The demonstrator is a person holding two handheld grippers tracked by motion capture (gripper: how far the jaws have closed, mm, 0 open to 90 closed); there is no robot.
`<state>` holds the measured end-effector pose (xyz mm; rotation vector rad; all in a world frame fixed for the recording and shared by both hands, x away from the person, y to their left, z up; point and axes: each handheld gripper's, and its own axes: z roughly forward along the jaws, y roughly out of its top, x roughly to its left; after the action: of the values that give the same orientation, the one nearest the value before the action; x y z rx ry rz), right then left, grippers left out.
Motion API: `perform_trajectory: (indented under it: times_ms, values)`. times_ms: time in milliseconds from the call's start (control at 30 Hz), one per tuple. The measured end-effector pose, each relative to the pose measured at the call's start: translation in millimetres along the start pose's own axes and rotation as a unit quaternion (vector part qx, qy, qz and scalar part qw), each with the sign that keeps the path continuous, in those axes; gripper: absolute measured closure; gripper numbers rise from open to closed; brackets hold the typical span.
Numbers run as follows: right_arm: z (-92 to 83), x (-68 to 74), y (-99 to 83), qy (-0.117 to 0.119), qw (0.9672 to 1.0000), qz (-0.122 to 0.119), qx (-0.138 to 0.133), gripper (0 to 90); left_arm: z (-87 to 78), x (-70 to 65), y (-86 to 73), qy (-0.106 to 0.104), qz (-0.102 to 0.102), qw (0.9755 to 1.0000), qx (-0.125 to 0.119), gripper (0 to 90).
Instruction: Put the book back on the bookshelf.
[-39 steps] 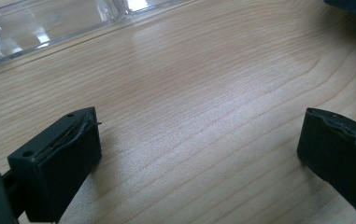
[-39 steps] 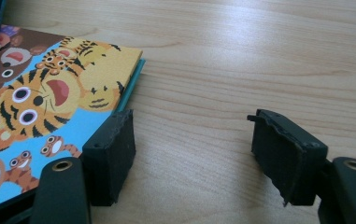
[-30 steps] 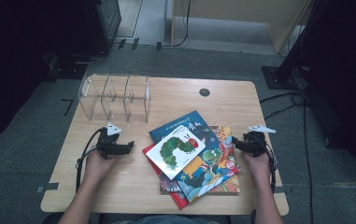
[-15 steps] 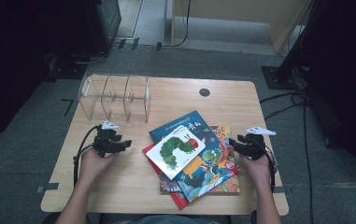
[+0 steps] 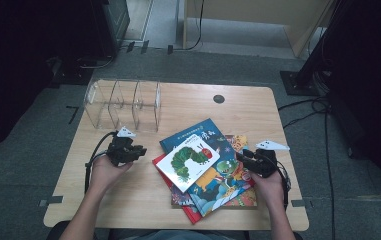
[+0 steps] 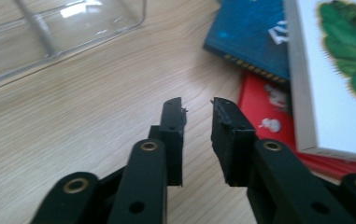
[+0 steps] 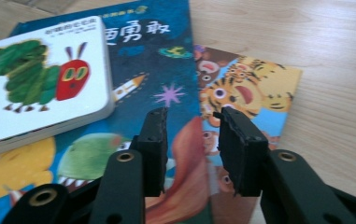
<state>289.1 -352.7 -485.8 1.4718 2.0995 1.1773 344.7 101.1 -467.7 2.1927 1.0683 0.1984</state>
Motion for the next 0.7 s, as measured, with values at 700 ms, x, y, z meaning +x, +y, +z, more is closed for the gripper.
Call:
perform_trajectory:
  times_ms: [700]
  values:
    - [12.9,42.5,-7.5,0.047,0.9980,-0.026,0.033,87.9,22.5,-32.0,13.4,-0.065,0.055,0.9960,0.029,84.5]
